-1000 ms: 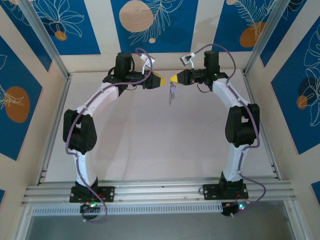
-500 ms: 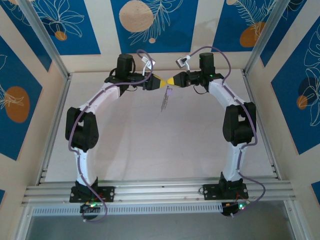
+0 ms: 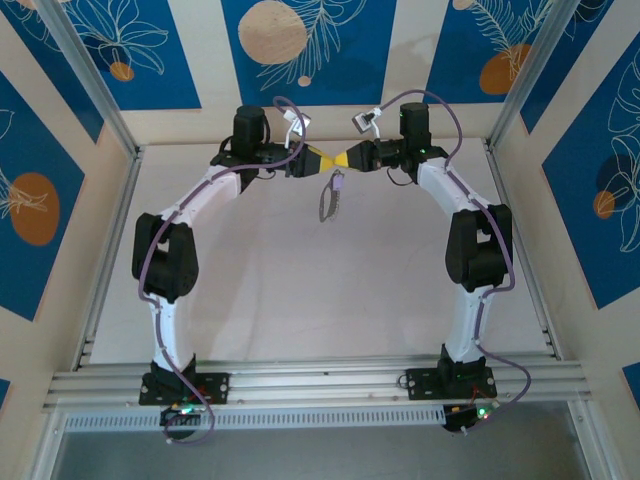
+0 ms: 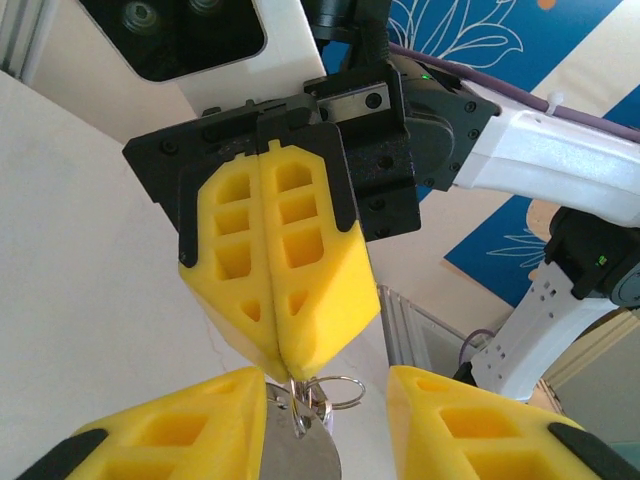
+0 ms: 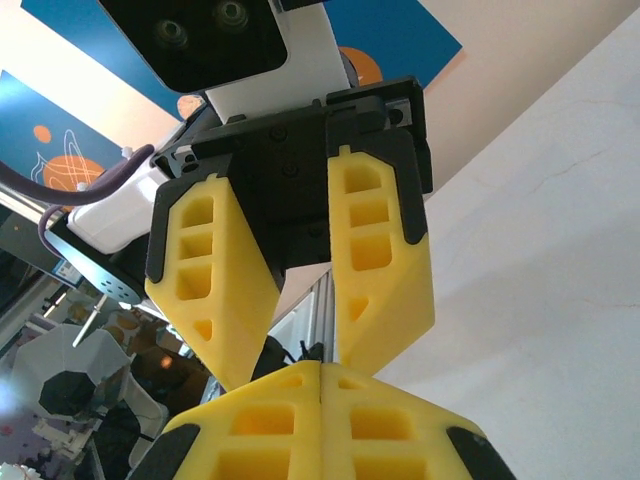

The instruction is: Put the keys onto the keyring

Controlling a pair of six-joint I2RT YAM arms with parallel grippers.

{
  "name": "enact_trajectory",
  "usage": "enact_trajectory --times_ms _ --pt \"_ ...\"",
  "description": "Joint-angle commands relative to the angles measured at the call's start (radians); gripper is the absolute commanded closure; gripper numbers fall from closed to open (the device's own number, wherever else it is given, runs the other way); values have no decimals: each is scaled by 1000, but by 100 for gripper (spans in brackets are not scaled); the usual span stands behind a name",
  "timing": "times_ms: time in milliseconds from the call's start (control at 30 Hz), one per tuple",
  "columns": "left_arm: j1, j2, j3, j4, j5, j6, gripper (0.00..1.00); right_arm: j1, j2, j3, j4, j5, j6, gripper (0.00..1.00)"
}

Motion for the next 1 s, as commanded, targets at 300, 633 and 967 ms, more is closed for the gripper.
enact_trajectory --times_ms 300,633,967 --pt "9 23 -9 53 57 -24 73 0 10 7 52 -8 47 100" --pt "3 36 1 53 67 -24 82 0 8 -6 68 -7 53 100" --pt "-6 38 10 93 53 -51 82 1 4 -13 70 -9 53 100"
